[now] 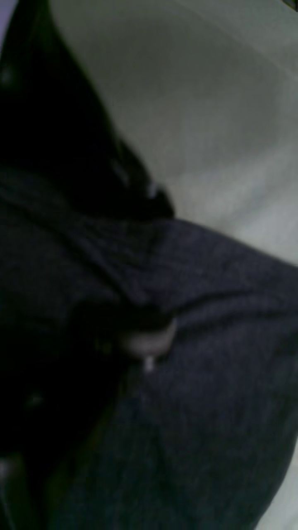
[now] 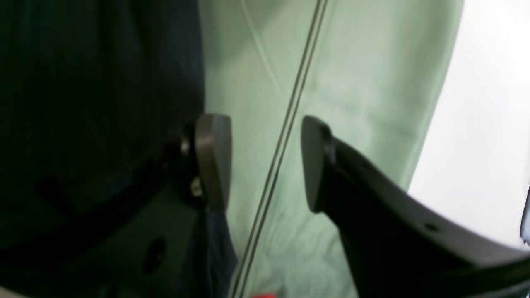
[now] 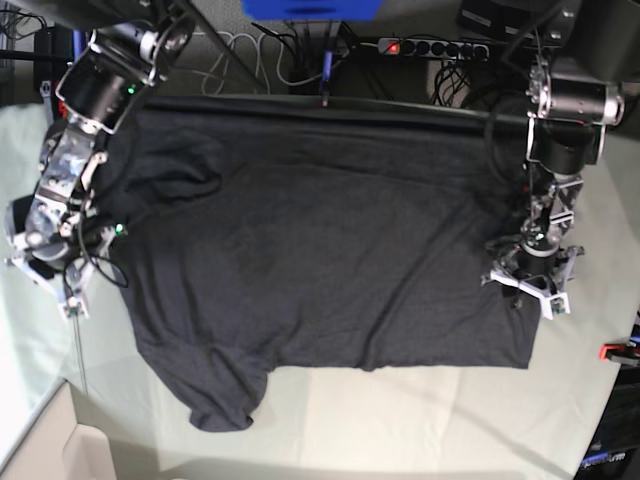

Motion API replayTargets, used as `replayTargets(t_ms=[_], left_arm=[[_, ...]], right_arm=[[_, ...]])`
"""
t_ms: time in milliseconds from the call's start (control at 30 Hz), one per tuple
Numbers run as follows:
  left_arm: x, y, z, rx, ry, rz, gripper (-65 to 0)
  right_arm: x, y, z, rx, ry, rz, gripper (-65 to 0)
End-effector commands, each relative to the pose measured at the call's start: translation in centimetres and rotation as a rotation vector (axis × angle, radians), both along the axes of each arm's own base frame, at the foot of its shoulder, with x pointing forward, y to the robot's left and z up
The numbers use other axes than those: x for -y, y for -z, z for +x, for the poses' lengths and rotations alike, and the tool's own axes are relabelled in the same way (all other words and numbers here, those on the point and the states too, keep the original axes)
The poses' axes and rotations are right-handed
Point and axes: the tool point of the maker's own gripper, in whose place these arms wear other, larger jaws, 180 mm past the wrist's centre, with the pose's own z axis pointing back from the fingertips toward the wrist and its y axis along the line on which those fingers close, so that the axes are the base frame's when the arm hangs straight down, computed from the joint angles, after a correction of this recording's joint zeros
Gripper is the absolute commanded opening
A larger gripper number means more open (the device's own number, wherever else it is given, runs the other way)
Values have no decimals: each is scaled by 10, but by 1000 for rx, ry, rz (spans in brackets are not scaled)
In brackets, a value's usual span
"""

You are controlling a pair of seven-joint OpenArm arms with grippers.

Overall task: Layout the t-shirt on the table in an organized manner, then fold the t-shirt properly
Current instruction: 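Grasp the shirt sides midway with both grippers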

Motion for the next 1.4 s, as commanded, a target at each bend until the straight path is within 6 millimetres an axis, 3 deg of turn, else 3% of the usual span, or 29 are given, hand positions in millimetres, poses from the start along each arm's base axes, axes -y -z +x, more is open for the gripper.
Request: replayTargets(t_ms=[0,100,267,400,600,800,1000,1200,1367], left_arm=[[-10,-1,0,-21,-18,14,-446],[-10,-1,0,-19,-24,9,-530],[-10,-2,1,-16,-25,8,-648],[-10,-2,1,-16,-25,8,-647],[-10,-2,0,-19,-21,11,-648],[-10,-1,-1,-22,-17,15,-648],[-11,-1,-1,-22,-18,17,-648],[-10,-1,-1,-23,-18,16,-648],[-10,-2,0,-22,-18,16,-648]], right_arm=[[2,-13,11,47,-2,-10,-369],[-1,-18,20,62,-9,-3,-369],[-19,4,40,10,-40,77,-369],[-24,5,64,3,-54,121,-369],[-48,-2,102,102,-118,211,-360],[-68,5,113,191,-173,282,-249],[-62,27,108,192,-184,336,-244],[-37,23,110,303,-56,410,-243],[-31,25,109,309,-31,433,-245]])
